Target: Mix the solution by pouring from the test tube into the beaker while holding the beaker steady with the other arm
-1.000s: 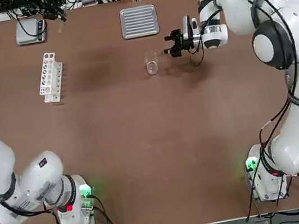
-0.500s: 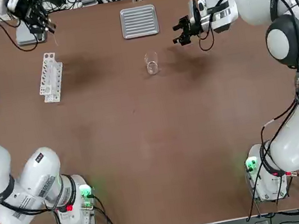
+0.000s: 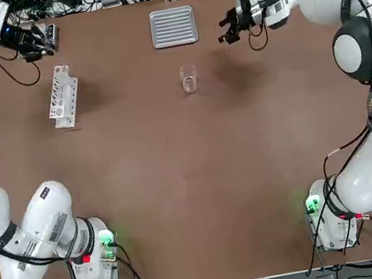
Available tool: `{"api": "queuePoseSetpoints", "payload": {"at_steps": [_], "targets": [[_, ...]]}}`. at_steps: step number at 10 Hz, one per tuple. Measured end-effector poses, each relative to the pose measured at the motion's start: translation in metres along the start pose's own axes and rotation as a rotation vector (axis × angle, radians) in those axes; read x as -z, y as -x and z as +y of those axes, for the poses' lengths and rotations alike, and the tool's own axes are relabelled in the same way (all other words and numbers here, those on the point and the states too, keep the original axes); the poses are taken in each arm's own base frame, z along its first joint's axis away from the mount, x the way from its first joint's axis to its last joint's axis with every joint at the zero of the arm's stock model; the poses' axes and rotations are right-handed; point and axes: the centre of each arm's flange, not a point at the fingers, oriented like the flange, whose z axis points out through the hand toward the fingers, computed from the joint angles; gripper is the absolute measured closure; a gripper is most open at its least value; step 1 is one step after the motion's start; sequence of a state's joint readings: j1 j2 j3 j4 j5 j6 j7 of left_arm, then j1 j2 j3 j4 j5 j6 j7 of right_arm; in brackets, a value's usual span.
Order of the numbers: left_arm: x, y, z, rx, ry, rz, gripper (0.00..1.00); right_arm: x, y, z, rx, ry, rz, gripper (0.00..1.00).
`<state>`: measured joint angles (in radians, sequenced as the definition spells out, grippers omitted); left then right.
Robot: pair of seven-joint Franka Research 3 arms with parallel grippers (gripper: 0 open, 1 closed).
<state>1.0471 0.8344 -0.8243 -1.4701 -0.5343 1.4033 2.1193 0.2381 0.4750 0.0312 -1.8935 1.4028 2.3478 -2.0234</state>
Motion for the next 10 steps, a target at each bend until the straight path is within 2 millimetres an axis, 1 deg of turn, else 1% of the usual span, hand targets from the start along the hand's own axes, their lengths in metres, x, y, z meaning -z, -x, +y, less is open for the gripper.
{"api": "queuePoseSetpoints", "payload": {"at_steps": [1, 2, 3, 5, 6, 8, 9, 10], "targets": [[0.017, 0.014, 0.010, 0.016, -0.043, 0.023, 0.79, 0.006, -0.009, 0.008, -0.010, 0.021, -0.001, 0.00], [0.030, 0.026, 0.017, 0.027, -0.080, 0.043, 0.79, 0.013, -0.014, 0.015, -0.016, 0.036, -0.007, 0.00], [0.036, 0.037, 0.019, 0.037, -0.098, 0.056, 0.79, 0.022, -0.017, 0.024, -0.025, 0.048, -0.017, 0.00], [0.037, 0.056, 0.021, 0.049, -0.111, 0.081, 0.79, 0.044, -0.027, 0.044, -0.044, 0.069, -0.067, 0.00], [0.037, 0.062, 0.022, 0.055, -0.114, 0.088, 0.79, 0.055, -0.037, 0.053, -0.078, 0.083, -0.097, 0.00], [0.037, 0.066, 0.023, 0.059, -0.115, 0.093, 0.79, 0.069, -0.060, 0.065, -0.127, 0.112, -0.139, 0.00], [0.036, 0.067, 0.024, 0.053, -0.112, 0.096, 0.79, 0.074, -0.069, 0.069, -0.159, 0.128, -0.161, 0.00], [0.033, 0.069, 0.025, 0.046, -0.106, 0.101, 0.79, 0.080, -0.073, 0.073, -0.192, 0.144, -0.179, 0.00]]}}
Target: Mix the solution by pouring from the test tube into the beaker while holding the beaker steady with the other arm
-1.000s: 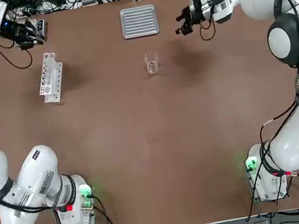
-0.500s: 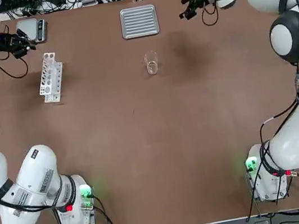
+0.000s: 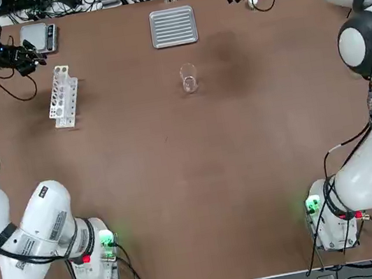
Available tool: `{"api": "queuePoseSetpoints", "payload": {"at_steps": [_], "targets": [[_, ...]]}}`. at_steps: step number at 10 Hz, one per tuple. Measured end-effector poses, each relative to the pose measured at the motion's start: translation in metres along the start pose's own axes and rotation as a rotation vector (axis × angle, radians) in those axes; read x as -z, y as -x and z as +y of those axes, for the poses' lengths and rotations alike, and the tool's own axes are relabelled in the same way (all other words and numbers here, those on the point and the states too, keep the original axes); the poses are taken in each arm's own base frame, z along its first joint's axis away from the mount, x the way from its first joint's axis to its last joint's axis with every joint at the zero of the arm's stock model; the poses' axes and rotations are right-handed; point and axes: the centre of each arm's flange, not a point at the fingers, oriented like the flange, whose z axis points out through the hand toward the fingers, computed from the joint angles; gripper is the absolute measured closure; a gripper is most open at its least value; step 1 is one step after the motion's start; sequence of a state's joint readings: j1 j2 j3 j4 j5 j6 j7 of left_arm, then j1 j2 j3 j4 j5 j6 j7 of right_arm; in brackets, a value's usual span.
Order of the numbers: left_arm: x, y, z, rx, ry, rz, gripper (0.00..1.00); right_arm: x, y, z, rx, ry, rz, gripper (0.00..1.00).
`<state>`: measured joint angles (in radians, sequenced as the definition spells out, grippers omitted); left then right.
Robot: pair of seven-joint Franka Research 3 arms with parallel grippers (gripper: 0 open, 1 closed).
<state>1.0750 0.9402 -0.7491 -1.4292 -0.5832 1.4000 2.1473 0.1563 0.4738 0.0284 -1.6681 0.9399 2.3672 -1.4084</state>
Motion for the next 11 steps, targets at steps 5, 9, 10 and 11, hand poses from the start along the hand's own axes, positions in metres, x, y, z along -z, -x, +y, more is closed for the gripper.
{"api": "queuePoseSetpoints", "payload": {"at_steps": [5, 9, 10, 11], "targets": [[-0.003, 0.016, 0.017, -0.023, 0.034, 0.007, 0.79, 0.030, -0.010, 0.021, -0.234, 0.112, -0.121, 0.00], [0.003, 0.017, 0.023, -0.021, 0.046, -0.028, 0.79, 0.050, -0.044, 0.021, -0.506, 0.227, -0.197, 0.00], [0.003, 0.018, 0.023, -0.020, 0.050, -0.035, 0.79, 0.055, -0.051, 0.020, -0.571, 0.247, -0.222, 0.00], [0.002, 0.019, 0.022, -0.021, 0.051, -0.044, 0.79, 0.060, -0.058, 0.019, -0.624, 0.264, -0.237, 0.00]]}}
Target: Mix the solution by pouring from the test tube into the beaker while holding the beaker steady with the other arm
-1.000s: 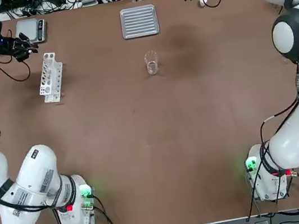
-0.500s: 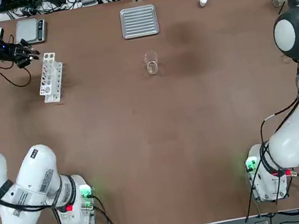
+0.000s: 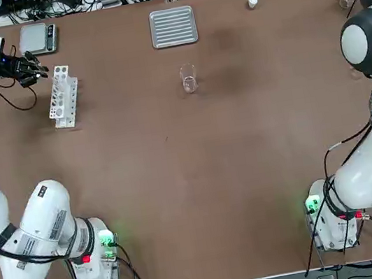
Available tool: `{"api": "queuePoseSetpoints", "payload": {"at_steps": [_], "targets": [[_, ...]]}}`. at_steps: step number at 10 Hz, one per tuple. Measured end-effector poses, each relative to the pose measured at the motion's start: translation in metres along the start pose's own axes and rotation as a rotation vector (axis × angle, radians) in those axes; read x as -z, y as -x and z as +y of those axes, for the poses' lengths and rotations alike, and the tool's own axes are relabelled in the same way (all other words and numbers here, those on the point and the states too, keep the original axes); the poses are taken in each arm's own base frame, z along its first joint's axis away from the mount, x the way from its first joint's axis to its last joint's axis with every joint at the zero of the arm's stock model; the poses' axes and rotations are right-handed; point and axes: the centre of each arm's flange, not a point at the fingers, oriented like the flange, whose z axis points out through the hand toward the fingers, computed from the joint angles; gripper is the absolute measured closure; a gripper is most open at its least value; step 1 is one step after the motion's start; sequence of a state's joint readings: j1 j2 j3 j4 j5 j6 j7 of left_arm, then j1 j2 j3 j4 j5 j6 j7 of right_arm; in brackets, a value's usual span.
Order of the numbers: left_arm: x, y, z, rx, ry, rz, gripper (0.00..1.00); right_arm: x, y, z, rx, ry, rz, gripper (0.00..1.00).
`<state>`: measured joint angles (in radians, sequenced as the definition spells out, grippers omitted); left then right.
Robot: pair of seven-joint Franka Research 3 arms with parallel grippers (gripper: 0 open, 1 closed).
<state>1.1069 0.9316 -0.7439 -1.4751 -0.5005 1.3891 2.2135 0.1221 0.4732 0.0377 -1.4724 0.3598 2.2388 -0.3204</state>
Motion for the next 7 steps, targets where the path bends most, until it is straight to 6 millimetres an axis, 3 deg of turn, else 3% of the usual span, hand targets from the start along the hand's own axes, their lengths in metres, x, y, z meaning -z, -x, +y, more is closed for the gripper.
{"api": "queuePoseSetpoints", "payload": {"at_steps": [7], "targets": [[-0.014, 0.012, -0.008, 0.013, 0.002, -0.057, 0.79, 0.031, -0.004, -0.014, -0.314, 0.037, -0.074, 0.00]]}}
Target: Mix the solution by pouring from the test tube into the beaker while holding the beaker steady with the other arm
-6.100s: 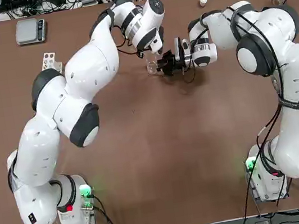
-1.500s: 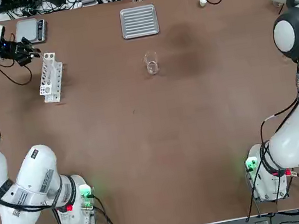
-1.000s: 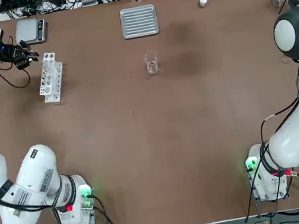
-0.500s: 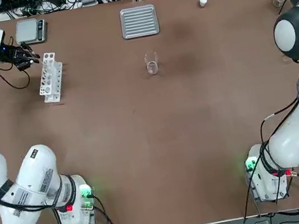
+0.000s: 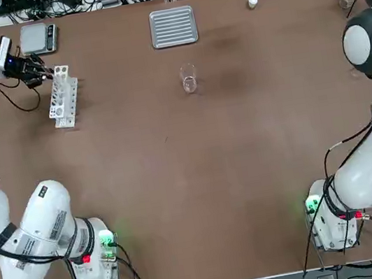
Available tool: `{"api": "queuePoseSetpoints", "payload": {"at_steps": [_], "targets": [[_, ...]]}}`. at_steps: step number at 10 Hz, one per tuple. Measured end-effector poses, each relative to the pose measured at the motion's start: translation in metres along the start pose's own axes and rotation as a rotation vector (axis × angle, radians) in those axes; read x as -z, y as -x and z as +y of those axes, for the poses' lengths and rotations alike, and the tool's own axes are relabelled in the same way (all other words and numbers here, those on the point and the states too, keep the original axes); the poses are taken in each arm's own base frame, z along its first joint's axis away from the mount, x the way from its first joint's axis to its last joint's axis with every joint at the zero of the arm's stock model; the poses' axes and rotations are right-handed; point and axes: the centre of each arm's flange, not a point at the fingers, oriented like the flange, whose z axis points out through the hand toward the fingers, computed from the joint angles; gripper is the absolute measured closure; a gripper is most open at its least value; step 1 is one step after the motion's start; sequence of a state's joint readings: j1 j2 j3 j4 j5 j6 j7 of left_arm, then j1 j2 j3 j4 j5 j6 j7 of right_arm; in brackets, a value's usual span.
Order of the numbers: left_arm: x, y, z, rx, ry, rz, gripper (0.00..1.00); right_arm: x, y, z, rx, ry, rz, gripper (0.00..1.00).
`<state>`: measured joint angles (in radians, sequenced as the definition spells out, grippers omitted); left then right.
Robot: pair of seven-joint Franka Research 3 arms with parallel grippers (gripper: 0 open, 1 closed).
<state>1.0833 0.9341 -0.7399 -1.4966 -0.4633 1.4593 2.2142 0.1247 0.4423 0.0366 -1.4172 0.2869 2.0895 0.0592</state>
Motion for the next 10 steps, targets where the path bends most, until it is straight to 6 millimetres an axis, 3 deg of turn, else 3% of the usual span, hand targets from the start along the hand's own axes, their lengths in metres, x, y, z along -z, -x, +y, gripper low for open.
{"api": "queuePoseSetpoints", "payload": {"at_steps": [3, 5, 7, 10], "targets": [[-0.003, 0.010, 0.000, 0.006, 0.003, -0.022, 0.79, 0.012, 0.009, -0.002, -0.038, 0.046, -0.060, 0.00], [-0.005, 0.016, 0.000, 0.004, 0.000, -0.019, 0.79, 0.030, 0.011, 0.000, -0.016, 0.103, -0.082, 0.00], [-0.008, 0.026, 0.001, 0.006, -0.003, -0.007, 0.79, 0.063, 0.016, 0.003, 0.000, 0.162, -0.088, 0.00], [-0.009, 0.035, 0.003, -0.005, -0.009, -0.001, 0.79, 0.120, 0.035, 0.025, -0.034, 0.207, -0.104, 0.00]]}}
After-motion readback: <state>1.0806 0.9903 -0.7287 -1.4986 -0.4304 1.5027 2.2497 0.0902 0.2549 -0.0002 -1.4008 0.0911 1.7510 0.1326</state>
